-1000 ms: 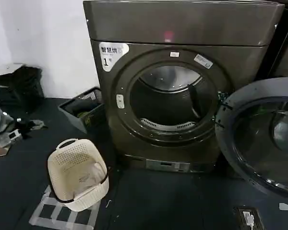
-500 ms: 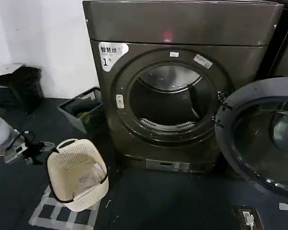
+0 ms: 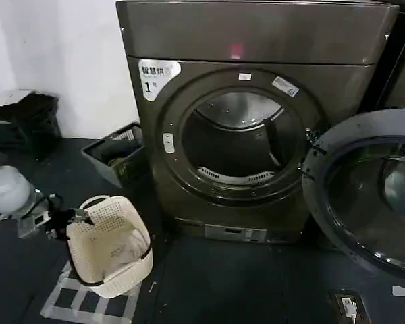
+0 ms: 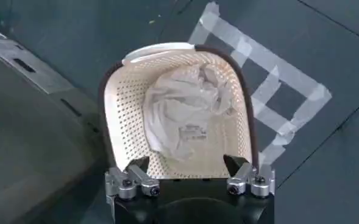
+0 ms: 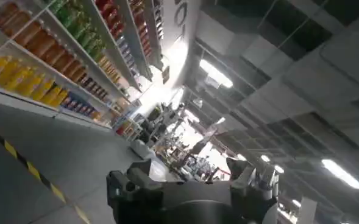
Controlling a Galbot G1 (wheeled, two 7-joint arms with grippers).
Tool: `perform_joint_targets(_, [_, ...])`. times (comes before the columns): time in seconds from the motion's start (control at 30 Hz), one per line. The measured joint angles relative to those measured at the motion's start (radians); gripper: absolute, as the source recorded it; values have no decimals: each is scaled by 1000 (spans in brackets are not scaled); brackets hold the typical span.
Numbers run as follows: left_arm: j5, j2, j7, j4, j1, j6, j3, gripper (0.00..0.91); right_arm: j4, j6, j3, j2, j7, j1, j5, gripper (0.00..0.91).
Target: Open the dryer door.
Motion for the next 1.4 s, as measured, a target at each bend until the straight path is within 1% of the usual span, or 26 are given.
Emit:
perform_joint_targets(0.13, [-4,6,-2,-16,19,0,-1,907,9,1,9,6,-24,2,54,907])
perform_joint_targets(0.27, [1,4,-2,-17,26,0,-6,907,11,20,15,9,-44,4,76,907])
perform_joint_targets(0.73, [11,3,-2,-15,43,0,-10,907,9,38,19,11,-70,13,106,907])
perform_joint_targets(1.4, [-1,-9,-7,-2,42,0,-9,907,11,37,13,13,-72,14,104,907])
